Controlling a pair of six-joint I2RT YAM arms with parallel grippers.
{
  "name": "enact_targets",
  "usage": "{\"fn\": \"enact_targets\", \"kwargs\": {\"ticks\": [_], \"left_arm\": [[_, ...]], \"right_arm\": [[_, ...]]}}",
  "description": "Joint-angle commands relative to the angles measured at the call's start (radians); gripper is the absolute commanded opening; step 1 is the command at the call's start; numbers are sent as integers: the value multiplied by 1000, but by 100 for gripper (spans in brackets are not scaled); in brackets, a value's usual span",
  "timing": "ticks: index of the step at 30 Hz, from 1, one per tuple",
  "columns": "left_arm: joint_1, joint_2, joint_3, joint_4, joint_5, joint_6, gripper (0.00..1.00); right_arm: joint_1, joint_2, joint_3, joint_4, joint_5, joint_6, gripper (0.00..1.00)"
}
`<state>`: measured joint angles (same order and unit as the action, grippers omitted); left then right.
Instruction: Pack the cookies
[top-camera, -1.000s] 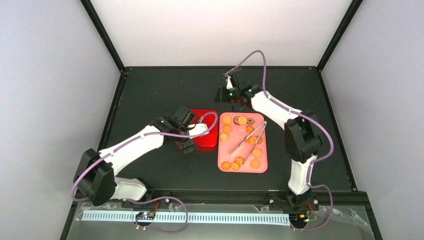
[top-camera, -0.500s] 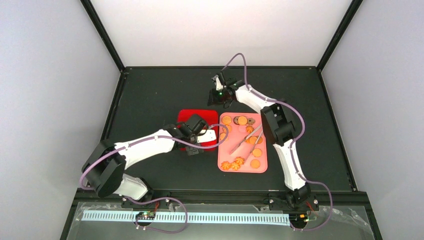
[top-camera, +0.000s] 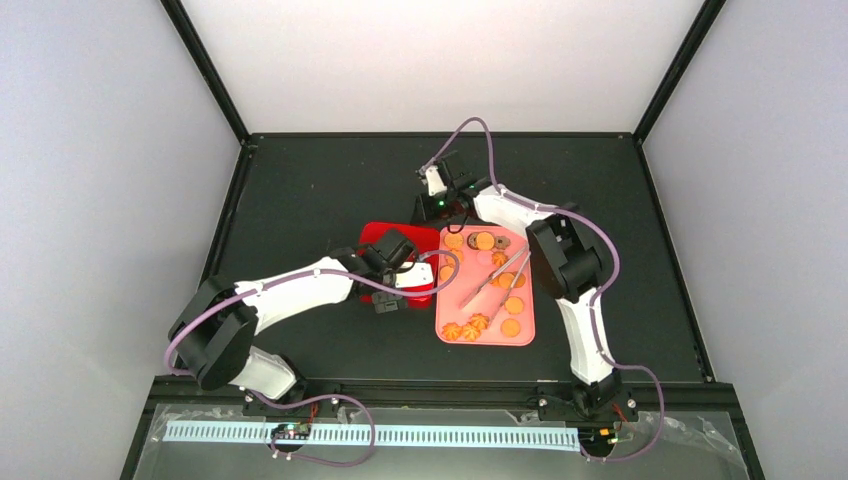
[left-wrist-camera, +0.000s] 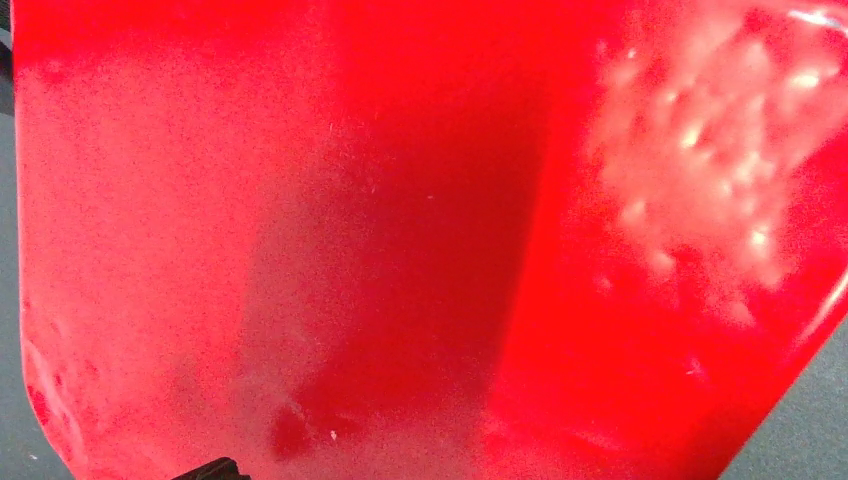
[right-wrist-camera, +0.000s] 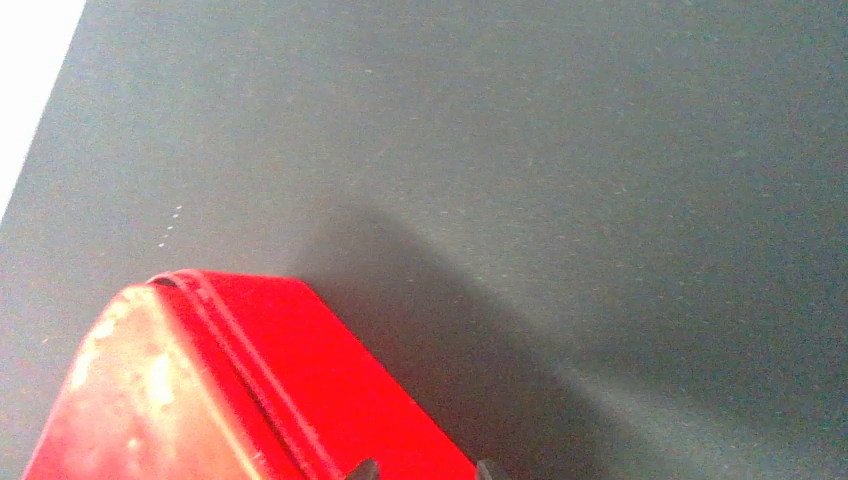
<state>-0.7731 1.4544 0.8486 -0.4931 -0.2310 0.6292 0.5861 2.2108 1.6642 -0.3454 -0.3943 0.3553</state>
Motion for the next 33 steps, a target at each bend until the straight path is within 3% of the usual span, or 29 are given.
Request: {"fn": "enact_targets", "kwargs": {"ticks": [1,8,12,18,23,33], "left_arm": [[37,-11,57,61,-14,-15,98],[36,-50,56,-7,65,-22,98],[37,-55,56,-17,61,-13,98],[37,-56,58,-29,61,-1,97],[37,-46,58,-31,65,2,97],[37,-18,53,-16,74,11,97]], "right_arm": [[30,-49,-89,-14,-176,-26,25],[32,-40,-80,-83,-238,-93,22],[16,26,34,-180,-143,-104,22],[-37,91,144,-156,-98,-28,20],[-39,219,334,-300,-75,-74,18],[-37,175,211,-305,-250,-168,13]]}}
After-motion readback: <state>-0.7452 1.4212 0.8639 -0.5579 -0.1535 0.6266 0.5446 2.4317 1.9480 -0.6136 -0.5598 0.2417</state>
